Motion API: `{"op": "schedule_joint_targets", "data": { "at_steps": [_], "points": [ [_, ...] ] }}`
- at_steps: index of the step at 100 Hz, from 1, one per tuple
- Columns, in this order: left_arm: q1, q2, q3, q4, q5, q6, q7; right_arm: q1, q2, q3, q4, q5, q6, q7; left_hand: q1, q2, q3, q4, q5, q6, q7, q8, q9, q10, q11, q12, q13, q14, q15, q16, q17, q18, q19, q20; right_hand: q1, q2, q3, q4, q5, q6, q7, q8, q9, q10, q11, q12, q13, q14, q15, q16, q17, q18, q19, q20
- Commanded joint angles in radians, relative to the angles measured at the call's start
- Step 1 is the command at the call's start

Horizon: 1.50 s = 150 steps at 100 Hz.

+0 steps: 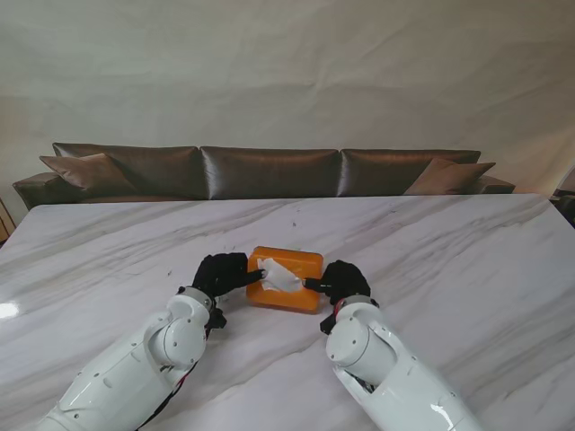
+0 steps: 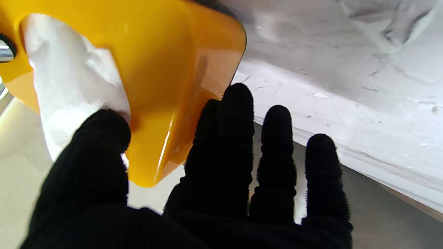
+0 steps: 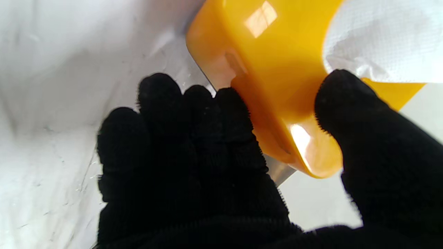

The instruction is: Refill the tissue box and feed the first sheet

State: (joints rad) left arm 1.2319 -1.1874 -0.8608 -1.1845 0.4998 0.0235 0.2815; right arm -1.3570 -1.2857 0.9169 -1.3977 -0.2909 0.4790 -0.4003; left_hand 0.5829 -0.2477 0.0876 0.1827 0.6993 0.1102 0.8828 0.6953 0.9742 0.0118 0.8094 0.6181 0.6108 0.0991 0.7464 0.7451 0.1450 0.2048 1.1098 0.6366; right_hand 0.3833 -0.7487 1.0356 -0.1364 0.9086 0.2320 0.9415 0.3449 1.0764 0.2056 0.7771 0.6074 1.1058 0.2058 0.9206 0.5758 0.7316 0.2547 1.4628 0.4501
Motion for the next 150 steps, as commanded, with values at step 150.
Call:
{"op": "schedule_joint_targets", "data": {
  "at_steps": [150],
  "points": [
    [0.256,0.065,-0.268,-0.269,0.239,0.075,-0.117,-0.105,0.080,0.120,-0.124,-0.252,-0.060,0.115,-0.222,0.053,-0.017,-0.052,-0.260,-0.262,-0.655,-0.454,-0.730,-0.101,-0.539,-0.380,-0.513,-0.039,-0.538,-0.395,-0.215,0.013,-0.547,-0.259,-0.640,0.349,-0.165,0.132,-0.570,-0.380,-0.499,-0.006,-0.649,-0.191,-0.376,-0.271,-0.714,-0.109,-0.580,-0.295,-0.455,-0.100,-0.442,-0.074]
  ]
}}
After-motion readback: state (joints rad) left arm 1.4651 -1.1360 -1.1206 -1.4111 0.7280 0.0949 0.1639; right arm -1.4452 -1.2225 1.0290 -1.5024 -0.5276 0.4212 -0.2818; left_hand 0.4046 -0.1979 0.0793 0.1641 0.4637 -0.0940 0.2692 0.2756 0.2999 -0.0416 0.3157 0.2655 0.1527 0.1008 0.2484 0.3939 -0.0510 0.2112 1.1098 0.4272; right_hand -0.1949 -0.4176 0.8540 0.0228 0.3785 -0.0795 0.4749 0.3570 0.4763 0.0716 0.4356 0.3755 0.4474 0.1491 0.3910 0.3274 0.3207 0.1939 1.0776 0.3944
